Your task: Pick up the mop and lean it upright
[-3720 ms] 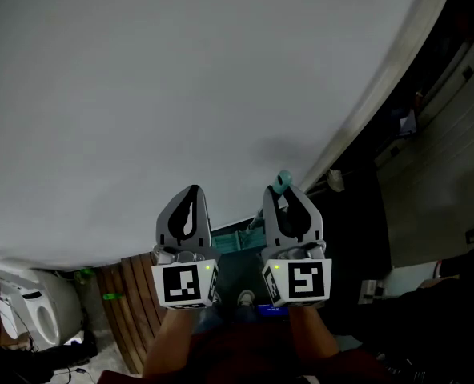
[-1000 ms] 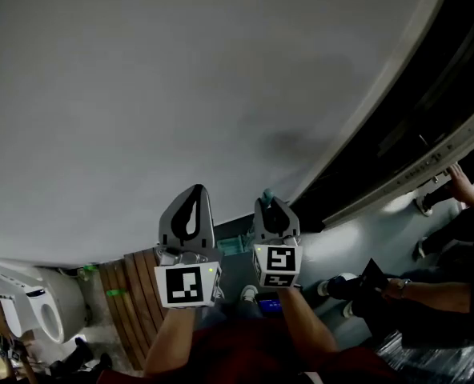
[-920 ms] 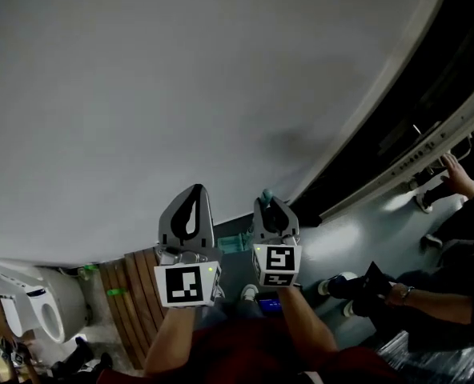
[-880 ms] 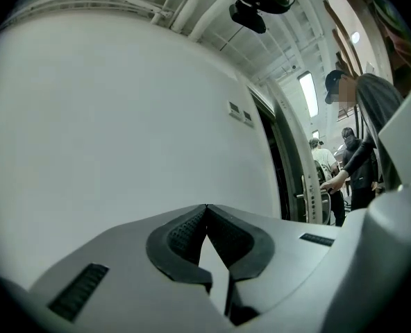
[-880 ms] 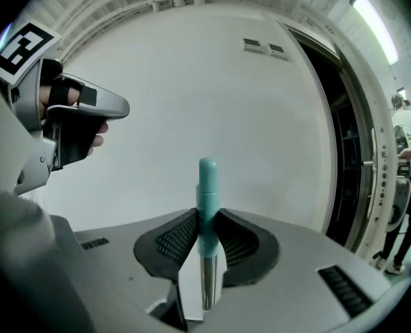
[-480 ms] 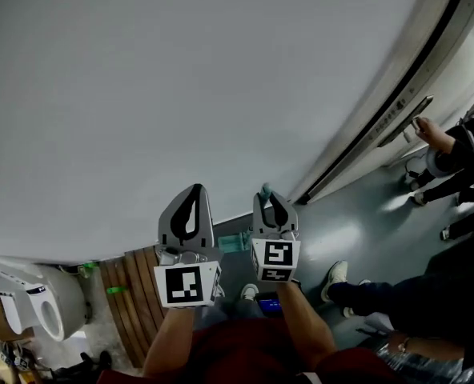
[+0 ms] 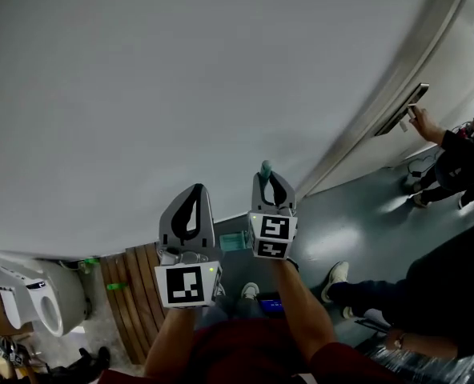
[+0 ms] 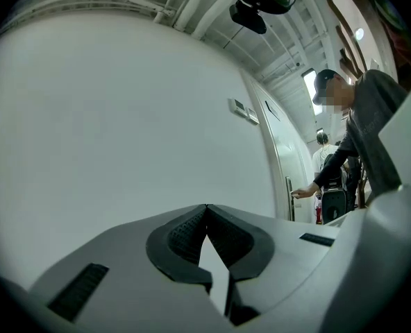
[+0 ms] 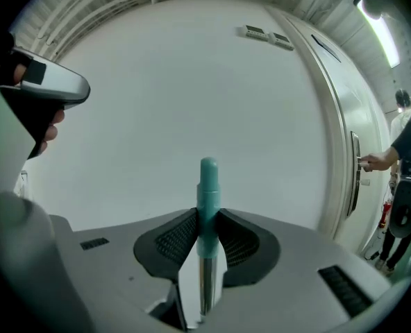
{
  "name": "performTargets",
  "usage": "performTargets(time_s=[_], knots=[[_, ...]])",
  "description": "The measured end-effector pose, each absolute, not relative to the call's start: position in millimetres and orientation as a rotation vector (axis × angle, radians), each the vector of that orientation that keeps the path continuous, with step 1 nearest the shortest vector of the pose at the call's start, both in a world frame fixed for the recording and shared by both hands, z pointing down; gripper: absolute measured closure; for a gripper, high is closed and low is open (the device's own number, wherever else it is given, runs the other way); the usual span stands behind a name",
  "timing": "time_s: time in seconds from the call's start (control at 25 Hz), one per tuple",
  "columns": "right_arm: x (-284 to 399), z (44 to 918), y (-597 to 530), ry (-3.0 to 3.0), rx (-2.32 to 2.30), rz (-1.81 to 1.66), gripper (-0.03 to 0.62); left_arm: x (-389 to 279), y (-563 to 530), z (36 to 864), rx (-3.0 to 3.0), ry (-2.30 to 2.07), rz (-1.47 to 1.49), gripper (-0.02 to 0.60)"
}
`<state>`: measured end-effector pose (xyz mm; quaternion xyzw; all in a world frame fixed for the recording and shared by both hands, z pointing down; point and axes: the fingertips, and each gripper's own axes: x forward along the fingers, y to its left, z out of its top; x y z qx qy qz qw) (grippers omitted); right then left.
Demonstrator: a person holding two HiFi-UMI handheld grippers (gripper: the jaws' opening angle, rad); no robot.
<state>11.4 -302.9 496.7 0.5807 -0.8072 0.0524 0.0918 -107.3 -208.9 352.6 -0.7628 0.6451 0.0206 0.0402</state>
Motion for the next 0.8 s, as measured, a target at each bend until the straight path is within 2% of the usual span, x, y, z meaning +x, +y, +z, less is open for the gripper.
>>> performTargets(time_s=[0.52, 0.8], knots=[[-19.8, 497.2, -357.3, -2.389, 1.696, 0.147, 0.490, -126.5, -218.3, 353.6, -2.347, 2.012, 0.093, 0.568], [-7.8, 502.8, -361.3, -2.390, 1.677, 0.143, 0.488, -105.4, -203.6, 359.0, -2.343, 1.996, 0.064, 0.568]])
